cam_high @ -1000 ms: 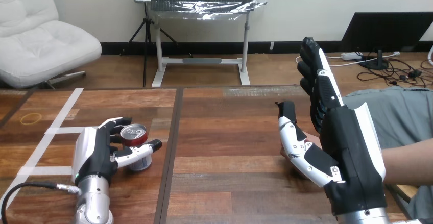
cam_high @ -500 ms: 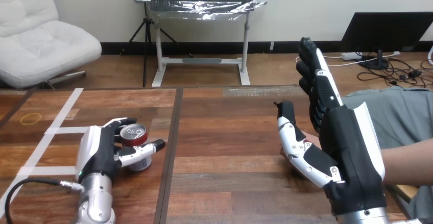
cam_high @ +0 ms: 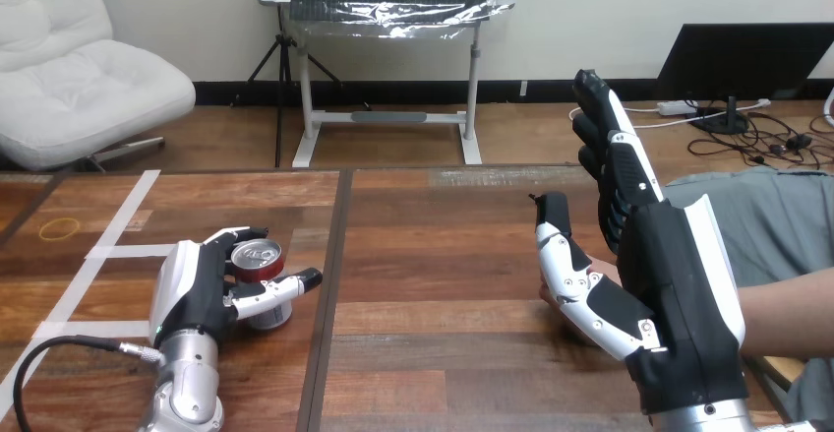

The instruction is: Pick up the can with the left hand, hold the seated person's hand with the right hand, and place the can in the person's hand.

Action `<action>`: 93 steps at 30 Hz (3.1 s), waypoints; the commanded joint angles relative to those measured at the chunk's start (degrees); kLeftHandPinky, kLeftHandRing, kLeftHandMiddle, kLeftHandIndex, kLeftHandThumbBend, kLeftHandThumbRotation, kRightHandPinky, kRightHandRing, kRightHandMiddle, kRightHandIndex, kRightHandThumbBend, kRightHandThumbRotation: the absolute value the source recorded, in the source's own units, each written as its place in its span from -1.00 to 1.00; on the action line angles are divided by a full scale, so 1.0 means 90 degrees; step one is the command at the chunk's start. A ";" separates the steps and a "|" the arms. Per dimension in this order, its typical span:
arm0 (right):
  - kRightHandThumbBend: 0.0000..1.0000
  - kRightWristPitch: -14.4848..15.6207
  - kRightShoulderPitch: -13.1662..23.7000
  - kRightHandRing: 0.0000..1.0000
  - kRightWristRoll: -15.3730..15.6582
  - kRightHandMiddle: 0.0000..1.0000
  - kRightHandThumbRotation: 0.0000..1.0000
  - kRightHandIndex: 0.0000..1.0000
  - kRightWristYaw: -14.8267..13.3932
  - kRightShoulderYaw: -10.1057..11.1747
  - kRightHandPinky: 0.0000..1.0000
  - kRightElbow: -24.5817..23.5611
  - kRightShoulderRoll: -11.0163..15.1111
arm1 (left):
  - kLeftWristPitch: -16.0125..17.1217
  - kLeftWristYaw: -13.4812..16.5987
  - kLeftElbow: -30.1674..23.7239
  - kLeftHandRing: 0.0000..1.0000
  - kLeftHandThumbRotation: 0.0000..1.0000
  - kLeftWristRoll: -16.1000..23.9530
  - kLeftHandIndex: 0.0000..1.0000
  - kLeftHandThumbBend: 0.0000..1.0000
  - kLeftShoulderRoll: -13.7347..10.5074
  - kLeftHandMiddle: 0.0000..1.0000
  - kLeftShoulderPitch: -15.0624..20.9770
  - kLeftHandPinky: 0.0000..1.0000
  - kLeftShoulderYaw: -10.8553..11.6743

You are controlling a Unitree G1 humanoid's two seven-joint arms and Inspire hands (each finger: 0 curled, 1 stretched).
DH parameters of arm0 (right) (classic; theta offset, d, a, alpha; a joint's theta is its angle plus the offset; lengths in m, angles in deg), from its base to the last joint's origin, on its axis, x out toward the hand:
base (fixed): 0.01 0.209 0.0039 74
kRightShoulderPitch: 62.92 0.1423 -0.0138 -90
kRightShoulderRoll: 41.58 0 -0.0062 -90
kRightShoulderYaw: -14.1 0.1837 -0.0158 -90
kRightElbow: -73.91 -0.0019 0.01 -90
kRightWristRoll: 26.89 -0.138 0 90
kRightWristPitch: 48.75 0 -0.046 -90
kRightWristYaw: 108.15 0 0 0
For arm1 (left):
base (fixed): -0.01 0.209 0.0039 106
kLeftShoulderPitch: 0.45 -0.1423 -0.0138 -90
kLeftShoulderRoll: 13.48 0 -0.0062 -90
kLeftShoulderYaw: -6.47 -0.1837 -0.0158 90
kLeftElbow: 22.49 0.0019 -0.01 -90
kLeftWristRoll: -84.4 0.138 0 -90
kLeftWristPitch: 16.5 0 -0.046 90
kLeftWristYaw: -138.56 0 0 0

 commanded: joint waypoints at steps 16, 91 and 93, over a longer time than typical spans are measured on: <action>-1.00 0.0033 0.0179 1.00 0.0013 1.00 -1.00 0.93 0.0057 0.0025 1.00 -0.0335 -0.0060 | 0.0187 0.0196 -0.0040 0.43 -0.49 0.0052 0.47 0.66 -0.0005 0.47 0.0443 0.29 -0.0116; -1.00 0.0086 0.0226 1.00 -0.0138 1.00 -1.00 0.88 0.0174 0.0098 1.00 -0.0328 -0.0049 | 0.0598 0.1086 0.0123 -0.07 -1.00 0.0330 0.08 0.33 -0.0049 0.02 0.0304 -0.12 -0.0360; -1.00 0.0086 0.0230 1.00 -0.0144 1.00 -1.00 0.88 0.0177 0.0099 1.00 -0.0328 -0.0048 | 0.0690 0.1132 0.0113 -0.08 -1.00 0.0341 0.08 0.33 -0.0058 0.02 0.0288 -0.13 -0.0370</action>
